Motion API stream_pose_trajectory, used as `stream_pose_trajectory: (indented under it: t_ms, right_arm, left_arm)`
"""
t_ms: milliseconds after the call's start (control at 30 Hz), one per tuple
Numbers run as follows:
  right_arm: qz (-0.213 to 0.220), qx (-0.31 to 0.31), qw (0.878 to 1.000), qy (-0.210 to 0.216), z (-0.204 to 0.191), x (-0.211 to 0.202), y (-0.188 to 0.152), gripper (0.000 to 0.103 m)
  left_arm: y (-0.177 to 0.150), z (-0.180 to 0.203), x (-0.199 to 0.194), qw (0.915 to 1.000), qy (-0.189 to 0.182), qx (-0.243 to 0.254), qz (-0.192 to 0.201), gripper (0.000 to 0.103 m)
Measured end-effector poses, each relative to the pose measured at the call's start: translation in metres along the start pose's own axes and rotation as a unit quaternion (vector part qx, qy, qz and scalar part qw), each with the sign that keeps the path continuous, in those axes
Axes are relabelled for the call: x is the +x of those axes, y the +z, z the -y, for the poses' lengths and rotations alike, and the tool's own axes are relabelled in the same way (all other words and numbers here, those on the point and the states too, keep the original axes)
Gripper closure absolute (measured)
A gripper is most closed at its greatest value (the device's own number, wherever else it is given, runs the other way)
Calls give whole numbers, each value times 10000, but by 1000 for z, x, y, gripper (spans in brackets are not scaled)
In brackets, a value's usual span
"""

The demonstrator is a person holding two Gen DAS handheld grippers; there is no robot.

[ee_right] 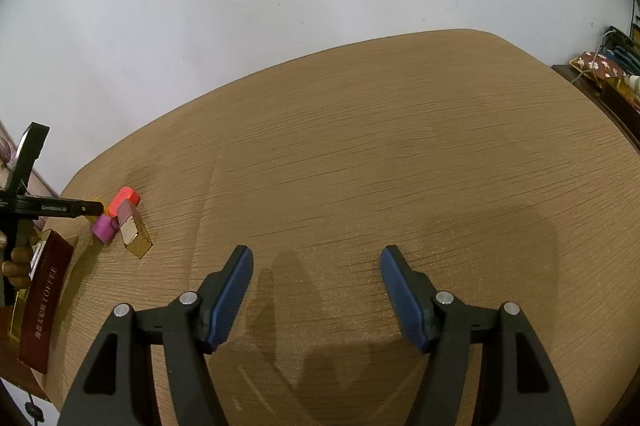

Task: Organize rigid objects
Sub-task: 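Grasp the striped cube with the left gripper, then carry the striped cube into the tin and open the left gripper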

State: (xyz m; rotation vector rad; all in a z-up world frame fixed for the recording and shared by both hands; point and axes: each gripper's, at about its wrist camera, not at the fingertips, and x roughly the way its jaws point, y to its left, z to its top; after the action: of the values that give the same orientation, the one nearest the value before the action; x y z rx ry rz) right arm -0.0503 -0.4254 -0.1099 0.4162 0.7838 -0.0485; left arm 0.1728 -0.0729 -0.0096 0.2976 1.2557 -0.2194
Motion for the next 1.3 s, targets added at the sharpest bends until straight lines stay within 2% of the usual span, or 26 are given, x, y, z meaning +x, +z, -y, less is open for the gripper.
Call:
stream_pose_trajectory:
  t_ms: [167, 267, 367, 500, 600, 733, 800, 1033, 1300]
  right_arm:
    - [0, 12, 10000, 8, 0, 0, 0, 35]
    - [-3, 11, 10000, 9, 0, 0, 0, 35]
    - [-5, 11, 10000, 7, 0, 1, 0, 35]
    - [-8, 3, 10000, -4, -1, 1, 0, 35]
    - [-11, -8, 10000, -17, -1, 0, -1, 35]
    - [-29, -43, 10000, -58, -5, 2, -1, 34]
    - [-37, -66, 9999, -79, -7, 3, -1, 34]
    - [-66, -138, 9998, -132, -12, 8, -3, 33]
    - [-105, -247, 9993, -243, -23, 15, -4, 32]
  left_arm:
    - [-4, 1, -19, 9995, 134, 72, 287, 76]
    - [-18, -4, -62, 9981, 68, -46, 615, 76]
    - [-40, -24, -116, 9958, 46, -327, 851, 76]
    - [-88, -65, -171, 9953, 213, -585, 736, 76]
    - [-132, -95, -188, 9950, 386, -800, 447, 76]
    - [-180, -126, -162, 9917, 770, -1032, -75, 76]
    - [-200, -141, -139, 9897, 857, -1134, -191, 76]
    - [-217, -162, -87, 9865, 747, -1365, -506, 76]
    - [-219, -172, -68, 9870, 793, -1350, -364, 74]
